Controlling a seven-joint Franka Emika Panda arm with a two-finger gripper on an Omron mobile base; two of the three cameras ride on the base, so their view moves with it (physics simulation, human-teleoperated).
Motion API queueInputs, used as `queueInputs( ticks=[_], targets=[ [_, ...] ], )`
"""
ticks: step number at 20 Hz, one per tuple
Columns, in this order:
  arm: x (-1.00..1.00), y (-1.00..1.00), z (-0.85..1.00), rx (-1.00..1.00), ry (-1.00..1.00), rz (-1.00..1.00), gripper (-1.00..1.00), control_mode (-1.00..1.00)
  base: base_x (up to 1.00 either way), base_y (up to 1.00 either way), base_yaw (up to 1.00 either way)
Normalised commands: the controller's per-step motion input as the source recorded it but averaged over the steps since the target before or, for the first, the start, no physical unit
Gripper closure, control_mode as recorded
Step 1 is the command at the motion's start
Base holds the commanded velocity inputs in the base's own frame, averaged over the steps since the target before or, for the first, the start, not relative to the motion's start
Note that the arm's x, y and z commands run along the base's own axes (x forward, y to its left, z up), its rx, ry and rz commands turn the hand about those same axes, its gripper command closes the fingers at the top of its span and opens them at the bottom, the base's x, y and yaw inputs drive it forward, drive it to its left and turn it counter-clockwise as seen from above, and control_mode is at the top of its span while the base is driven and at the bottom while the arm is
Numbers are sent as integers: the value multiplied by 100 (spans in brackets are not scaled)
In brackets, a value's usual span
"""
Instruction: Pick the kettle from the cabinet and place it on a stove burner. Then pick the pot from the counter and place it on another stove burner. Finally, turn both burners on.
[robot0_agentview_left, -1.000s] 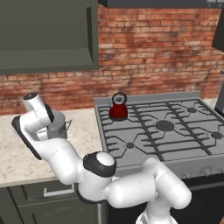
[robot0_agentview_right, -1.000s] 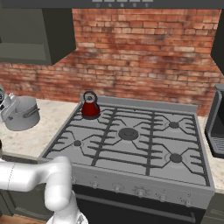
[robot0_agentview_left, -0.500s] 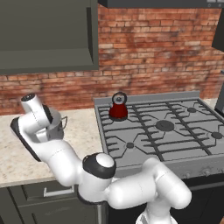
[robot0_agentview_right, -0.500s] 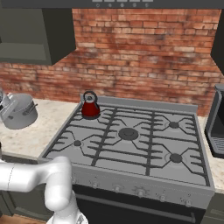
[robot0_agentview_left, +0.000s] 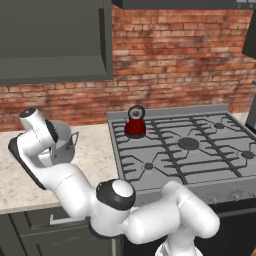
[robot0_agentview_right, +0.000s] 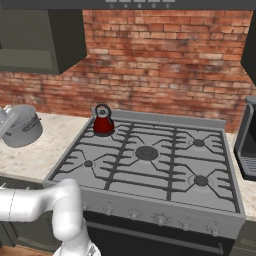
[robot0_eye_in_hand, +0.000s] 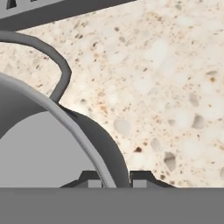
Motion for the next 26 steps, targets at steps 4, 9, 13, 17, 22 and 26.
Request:
queueInputs(
  ticks=[4, 9, 13, 17, 22, 26],
  targets=[
    [-17, -14, 23, 0, 0, -10, 100, -100, 0, 0, 0],
    [-14, -19, 28, 1, 0, -9, 100, -100, 0, 0, 0],
    [-17, -19, 23, 1, 0, -9, 100, -100, 0, 0, 0],
    [-24, -21, 14, 3, 0, -8, 100, -100, 0, 0, 0],
    [-34, -21, 7, 5, 0, -6, 100, -100, 0, 0, 0],
    [-39, -23, 0, 9, -3, 1, 100, -100, 0, 0, 0]
  ],
)
